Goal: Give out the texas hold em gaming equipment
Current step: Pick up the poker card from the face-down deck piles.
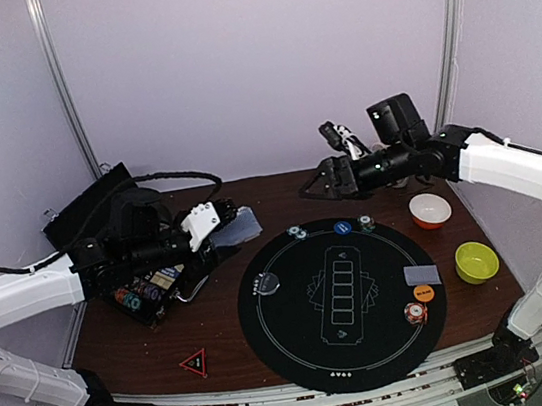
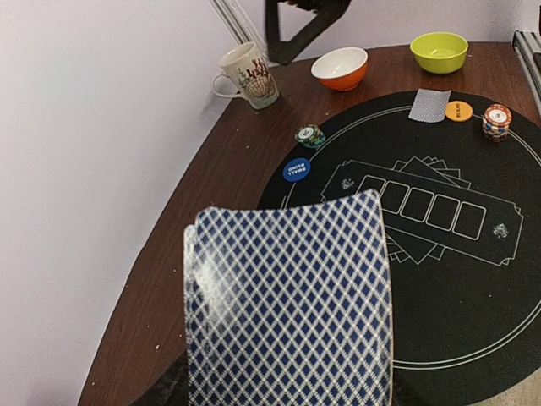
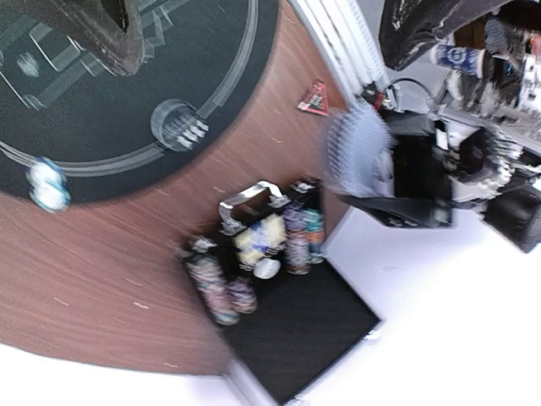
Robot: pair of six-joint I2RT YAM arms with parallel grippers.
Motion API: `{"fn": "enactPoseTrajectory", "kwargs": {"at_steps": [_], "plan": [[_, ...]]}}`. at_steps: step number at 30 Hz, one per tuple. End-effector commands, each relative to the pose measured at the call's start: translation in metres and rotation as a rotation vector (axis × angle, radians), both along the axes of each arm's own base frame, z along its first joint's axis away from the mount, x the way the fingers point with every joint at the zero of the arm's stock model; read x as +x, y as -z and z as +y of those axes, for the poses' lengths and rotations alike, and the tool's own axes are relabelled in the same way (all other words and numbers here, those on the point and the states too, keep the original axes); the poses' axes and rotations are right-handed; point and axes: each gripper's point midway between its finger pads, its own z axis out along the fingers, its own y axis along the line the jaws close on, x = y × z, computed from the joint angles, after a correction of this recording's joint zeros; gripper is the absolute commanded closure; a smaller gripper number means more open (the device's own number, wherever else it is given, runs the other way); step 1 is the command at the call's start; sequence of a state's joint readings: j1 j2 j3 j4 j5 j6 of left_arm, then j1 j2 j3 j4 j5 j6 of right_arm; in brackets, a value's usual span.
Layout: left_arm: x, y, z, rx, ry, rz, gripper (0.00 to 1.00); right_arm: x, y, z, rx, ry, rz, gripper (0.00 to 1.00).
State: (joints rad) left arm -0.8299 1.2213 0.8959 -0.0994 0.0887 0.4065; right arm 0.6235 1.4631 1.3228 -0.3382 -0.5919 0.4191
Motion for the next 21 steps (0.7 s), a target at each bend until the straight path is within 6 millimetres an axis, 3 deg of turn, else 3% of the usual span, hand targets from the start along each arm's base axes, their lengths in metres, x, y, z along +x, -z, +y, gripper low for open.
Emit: {"fn": "enactPoseTrajectory", "kwargs": {"at_steps": [1, 4, 11, 16, 21], "plan": [[0.0, -0.026, -0.004, -0.043, 0.027, -0.052, 0.44, -0.01, -0.041, 0.074, 0.199, -0.158, -0.043, 0.0], [0.0, -0.026, -0.003, -0.044, 0.03, -0.053, 0.44, -0.008, -0.031, 0.098, 0.18, -0.198, -0.021, 0.0], [0.003, -0.023, -0.002, -0.029, 0.016, -0.058, 0.44, -0.006, 0.01, 0.123, 0.046, -0.241, 0.0, 0.01], [0.005, -0.024, -0.003, -0.032, 0.012, -0.063, 0.44, -0.001, 0.035, 0.125, -0.048, -0.237, 0.01, 0.08], [0.009, -0.024, -0.001, -0.03, -0.011, -0.079, 0.44, 0.003, 0.042, 0.113, -0.148, -0.226, -0.026, 0.17]]}}
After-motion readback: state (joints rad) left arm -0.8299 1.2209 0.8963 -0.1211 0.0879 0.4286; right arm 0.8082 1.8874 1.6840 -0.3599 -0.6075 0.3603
